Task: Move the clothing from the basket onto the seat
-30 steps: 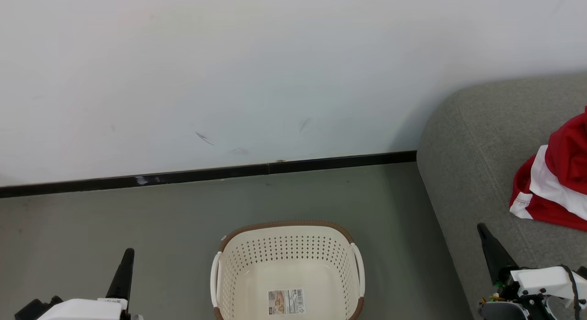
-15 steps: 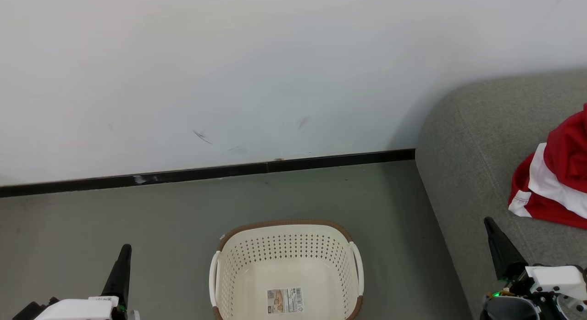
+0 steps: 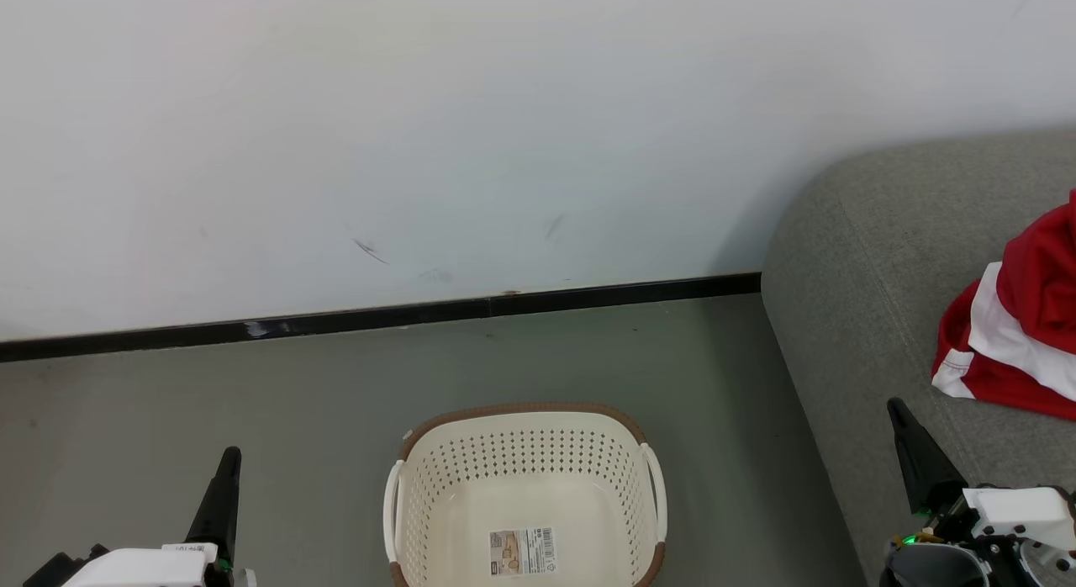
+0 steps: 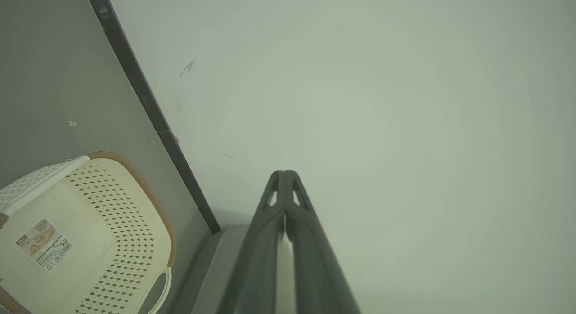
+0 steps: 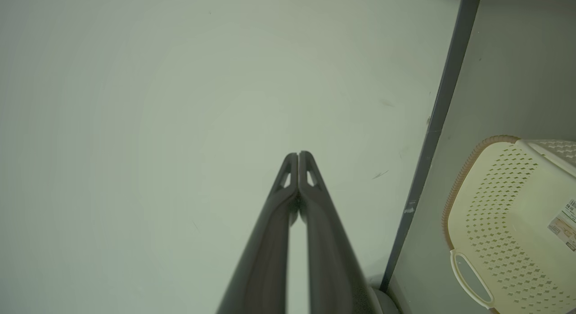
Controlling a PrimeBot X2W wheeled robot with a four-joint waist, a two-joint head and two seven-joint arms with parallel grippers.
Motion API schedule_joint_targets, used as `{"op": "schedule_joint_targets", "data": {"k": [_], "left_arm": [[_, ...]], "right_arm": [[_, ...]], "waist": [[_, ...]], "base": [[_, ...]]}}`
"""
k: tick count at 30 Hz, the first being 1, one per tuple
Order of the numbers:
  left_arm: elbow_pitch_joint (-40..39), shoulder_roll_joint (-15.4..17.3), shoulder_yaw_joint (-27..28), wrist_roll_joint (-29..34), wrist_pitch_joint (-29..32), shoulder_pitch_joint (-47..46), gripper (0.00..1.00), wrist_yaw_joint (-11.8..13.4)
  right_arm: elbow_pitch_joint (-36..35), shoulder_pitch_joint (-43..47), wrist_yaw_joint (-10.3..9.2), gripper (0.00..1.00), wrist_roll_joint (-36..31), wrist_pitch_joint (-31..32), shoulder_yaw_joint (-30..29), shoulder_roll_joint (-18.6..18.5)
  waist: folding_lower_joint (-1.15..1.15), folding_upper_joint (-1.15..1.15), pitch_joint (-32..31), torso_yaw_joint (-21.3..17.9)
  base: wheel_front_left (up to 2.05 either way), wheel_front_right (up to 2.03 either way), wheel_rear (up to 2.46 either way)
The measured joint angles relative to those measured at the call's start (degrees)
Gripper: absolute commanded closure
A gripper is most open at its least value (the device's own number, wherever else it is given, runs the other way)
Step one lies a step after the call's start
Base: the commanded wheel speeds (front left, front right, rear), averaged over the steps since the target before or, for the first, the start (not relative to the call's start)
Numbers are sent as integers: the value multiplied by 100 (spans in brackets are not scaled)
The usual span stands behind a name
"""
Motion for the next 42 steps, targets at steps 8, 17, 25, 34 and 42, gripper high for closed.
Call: {"op": "schedule_joint_targets", "data": {"k": [8, 17, 25, 34, 42], "left_arm": [[-9, 0, 0, 0, 0, 0, 100, 0], [-26, 0, 0, 0, 0, -1, 100, 0], [-31, 0, 0, 0, 0, -1, 100, 0], [-34, 0, 0, 0, 0, -1, 100, 0], [-41, 0, 0, 0, 0, -1, 100, 0]], "right_arm": [[-2, 0, 0, 100, 0, 0, 1, 0], [-5, 0, 0, 100, 0, 0, 2, 0], [-8, 0, 0, 100, 0, -1, 4, 0], [-11, 0, 0, 100, 0, -1, 7, 0], [-13, 0, 0, 100, 0, -1, 9, 0]], "waist": [[0, 0, 1, 0], [-1, 0, 1, 0], [-1, 0, 1, 0], [-1, 0, 2, 0], [-1, 0, 2, 0]], "base": [[0, 0, 0], [0, 0, 0], [0, 0, 0], [0, 0, 0], [0, 0, 0]]}}
